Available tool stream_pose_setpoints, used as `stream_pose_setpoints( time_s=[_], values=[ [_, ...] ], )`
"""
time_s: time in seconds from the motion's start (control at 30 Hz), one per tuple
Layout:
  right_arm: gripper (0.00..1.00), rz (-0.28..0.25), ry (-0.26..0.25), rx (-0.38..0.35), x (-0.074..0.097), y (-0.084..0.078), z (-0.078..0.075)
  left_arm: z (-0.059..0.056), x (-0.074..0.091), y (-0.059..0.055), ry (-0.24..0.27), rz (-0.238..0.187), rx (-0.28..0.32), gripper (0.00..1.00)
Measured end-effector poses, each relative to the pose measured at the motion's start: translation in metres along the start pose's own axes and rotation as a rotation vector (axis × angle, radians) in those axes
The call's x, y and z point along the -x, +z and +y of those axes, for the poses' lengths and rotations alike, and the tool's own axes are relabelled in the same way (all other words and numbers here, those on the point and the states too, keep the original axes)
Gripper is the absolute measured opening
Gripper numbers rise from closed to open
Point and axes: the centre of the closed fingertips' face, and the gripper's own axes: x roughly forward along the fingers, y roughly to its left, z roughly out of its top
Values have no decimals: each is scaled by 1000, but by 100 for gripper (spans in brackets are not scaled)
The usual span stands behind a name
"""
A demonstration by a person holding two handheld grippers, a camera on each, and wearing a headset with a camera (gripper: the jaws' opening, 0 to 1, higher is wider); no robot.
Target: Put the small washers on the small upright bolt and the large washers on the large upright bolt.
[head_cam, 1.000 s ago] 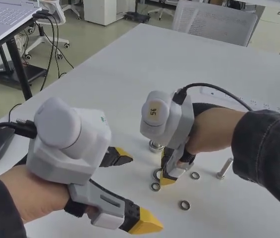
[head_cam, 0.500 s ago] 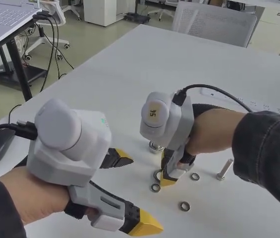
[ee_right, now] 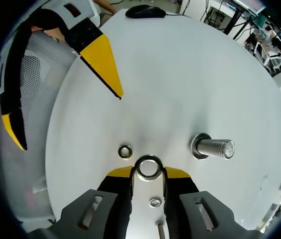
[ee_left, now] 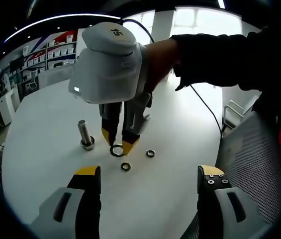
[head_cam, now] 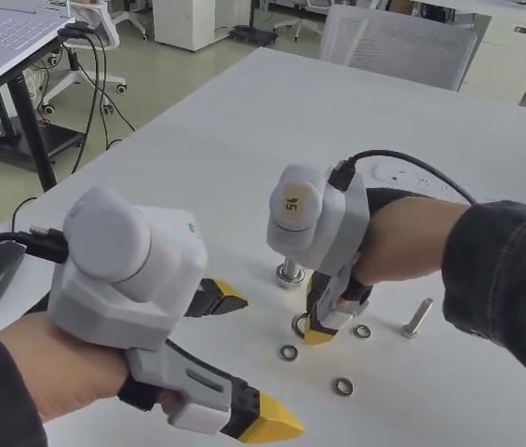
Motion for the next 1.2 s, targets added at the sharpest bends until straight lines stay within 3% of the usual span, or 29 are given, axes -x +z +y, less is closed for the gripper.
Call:
stream_pose_setpoints(
  time_s=[0.43, 0.8, 1.2],
  values=[
    [24, 8, -21, -20, 19, -9, -3, -1, 2, 1, 2, -5, -7, 79],
    [24, -12, -79, -28, 57, -10, -14, -2, 1, 3, -7, -6, -13, 79],
    [24, -43, -153, 7, 97, 6, -28, 0, 1, 7, -7, -16, -15, 79]
  ],
)
